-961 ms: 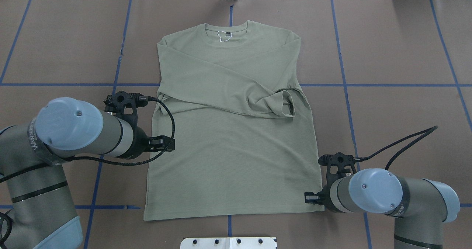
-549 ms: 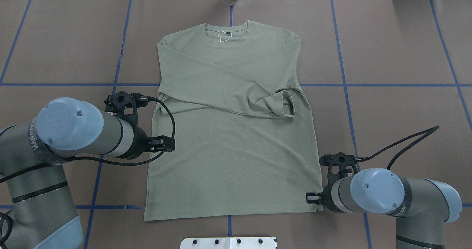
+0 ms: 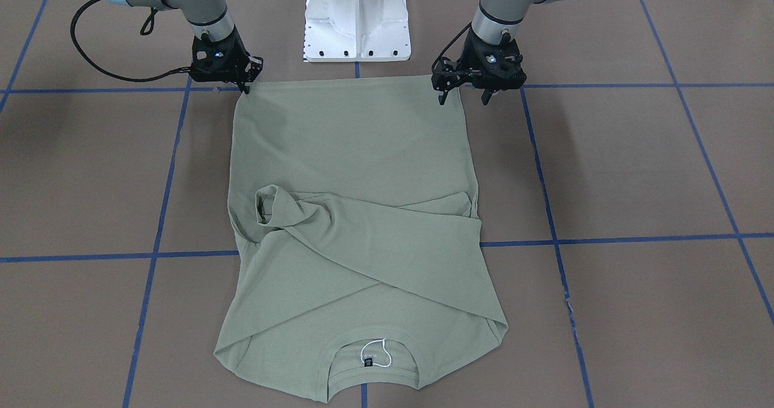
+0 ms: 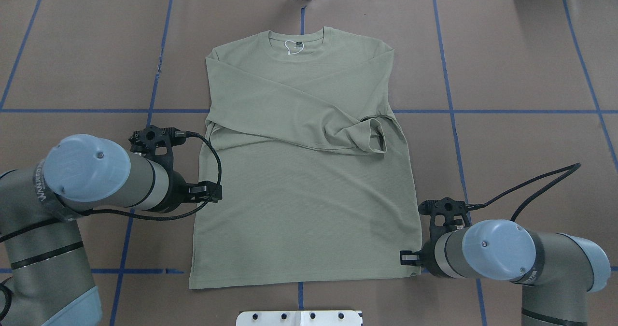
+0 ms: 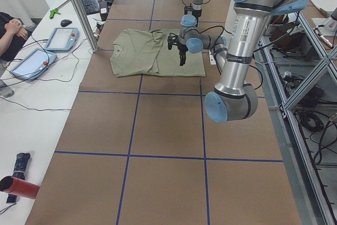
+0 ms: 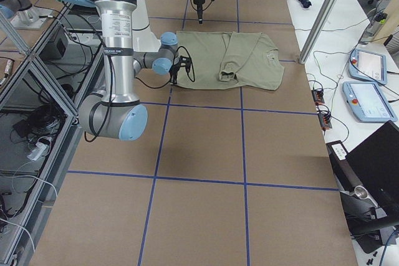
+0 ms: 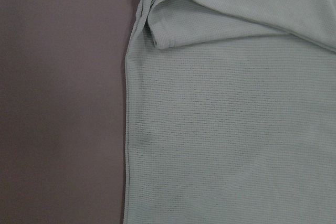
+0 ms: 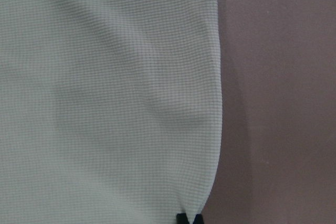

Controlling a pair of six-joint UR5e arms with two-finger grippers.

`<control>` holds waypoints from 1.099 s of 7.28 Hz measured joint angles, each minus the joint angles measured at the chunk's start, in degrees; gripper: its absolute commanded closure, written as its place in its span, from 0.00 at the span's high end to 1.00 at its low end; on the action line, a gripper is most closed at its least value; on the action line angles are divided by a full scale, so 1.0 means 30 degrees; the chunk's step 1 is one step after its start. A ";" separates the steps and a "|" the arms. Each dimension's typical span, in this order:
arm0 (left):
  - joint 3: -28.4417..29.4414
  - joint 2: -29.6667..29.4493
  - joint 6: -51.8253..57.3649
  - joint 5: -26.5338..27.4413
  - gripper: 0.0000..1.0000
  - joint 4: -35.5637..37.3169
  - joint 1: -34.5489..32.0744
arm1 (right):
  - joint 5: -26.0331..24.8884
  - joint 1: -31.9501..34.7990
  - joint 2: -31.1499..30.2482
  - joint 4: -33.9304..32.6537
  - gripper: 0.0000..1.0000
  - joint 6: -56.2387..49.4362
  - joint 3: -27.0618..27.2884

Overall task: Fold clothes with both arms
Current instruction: 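Grasp both near hem corners with the left and right grippers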

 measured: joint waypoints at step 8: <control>0.1083 0.0887 -0.5114 0.1846 0.77 -0.0393 0.4836 | 0.0095 -0.0015 0.0113 0.0029 0.00 0.0002 0.0219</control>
